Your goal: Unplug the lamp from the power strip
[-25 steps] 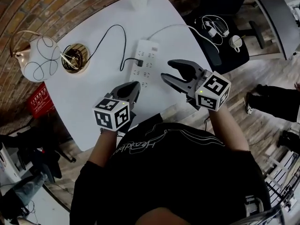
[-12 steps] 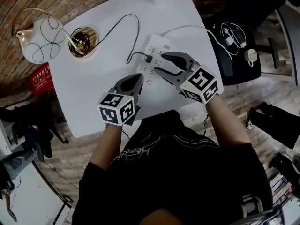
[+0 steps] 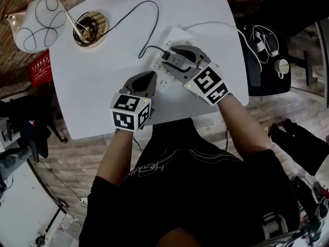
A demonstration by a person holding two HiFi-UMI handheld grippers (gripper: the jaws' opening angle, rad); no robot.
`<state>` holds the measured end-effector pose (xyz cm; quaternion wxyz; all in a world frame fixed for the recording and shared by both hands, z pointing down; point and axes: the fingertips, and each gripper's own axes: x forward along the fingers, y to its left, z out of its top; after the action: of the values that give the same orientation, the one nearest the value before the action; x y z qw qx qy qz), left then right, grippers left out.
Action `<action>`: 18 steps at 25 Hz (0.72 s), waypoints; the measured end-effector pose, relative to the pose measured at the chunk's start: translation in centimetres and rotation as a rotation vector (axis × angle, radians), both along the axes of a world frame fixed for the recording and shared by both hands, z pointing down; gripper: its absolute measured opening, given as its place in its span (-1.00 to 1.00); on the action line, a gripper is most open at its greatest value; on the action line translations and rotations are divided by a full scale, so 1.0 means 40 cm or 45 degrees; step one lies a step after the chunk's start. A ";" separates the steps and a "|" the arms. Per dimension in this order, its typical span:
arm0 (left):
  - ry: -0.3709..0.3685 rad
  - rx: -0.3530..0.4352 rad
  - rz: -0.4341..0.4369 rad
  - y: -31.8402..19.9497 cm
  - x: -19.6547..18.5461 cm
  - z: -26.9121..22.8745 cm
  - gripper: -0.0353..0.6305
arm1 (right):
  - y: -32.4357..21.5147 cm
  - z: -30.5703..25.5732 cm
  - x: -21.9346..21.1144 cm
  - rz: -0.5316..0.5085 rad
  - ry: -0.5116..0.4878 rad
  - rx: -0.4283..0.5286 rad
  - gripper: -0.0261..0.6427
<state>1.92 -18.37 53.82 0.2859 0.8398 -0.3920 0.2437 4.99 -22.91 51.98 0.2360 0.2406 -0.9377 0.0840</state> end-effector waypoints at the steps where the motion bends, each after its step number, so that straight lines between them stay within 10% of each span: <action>1: -0.014 0.010 -0.004 0.000 0.001 0.001 -0.88 | -0.002 0.003 -0.003 -0.004 0.009 0.012 -0.42; 18: -0.082 0.078 -0.006 0.000 0.004 0.002 -0.89 | -0.015 0.027 -0.024 0.030 0.138 0.121 -0.72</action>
<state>2.07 -18.37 53.88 0.2478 0.8389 -0.4103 0.2579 4.02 -23.52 53.06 0.2737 0.2667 -0.9237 0.0289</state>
